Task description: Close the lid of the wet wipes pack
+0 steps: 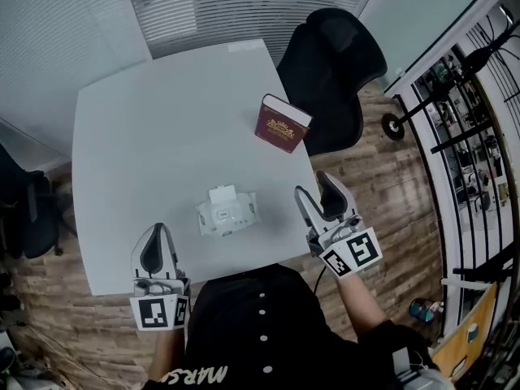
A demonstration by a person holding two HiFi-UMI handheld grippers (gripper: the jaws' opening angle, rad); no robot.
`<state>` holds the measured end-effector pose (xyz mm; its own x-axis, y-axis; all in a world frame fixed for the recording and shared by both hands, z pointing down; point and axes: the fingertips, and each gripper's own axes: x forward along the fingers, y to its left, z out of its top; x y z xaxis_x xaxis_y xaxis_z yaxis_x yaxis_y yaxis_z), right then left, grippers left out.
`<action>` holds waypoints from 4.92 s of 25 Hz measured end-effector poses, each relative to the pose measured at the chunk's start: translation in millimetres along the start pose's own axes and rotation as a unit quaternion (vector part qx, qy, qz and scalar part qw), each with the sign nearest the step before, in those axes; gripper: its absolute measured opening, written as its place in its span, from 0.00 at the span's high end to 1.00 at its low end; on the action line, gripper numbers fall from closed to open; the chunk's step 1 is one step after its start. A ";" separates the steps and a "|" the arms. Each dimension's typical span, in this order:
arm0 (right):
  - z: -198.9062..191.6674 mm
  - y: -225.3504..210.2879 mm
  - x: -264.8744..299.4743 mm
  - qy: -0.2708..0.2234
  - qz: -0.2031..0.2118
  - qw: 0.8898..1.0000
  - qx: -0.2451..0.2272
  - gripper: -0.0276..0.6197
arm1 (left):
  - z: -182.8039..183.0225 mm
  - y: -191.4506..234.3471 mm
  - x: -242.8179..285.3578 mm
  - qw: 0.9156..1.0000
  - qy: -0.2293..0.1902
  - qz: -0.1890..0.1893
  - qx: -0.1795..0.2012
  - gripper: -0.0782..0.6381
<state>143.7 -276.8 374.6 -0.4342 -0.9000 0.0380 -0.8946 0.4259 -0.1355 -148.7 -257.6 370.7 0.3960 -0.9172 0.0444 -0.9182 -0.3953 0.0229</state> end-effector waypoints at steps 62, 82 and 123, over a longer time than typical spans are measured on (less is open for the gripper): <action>-295.3 67.8 121.6 0.405 0.340 0.849 -0.003 0.88 | -94.6 -24.4 -68.2 0.980 0.161 0.104 -0.052 0.88; -321.2 107.7 44.5 0.367 0.396 0.787 -0.300 0.82 | -62.7 -23.4 -51.3 0.989 0.112 0.086 -0.038 0.88; -348.7 127.4 66.4 0.451 0.297 0.786 -0.300 0.90 | -51.8 -20.1 -55.1 0.990 0.094 0.097 -0.026 0.88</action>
<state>-36.0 -249.9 705.2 -0.4504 -0.2081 0.8683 -0.2760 0.9573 0.0863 -151.9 -196.5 419.5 0.2092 -0.9482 0.2389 -0.9779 -0.2042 0.0460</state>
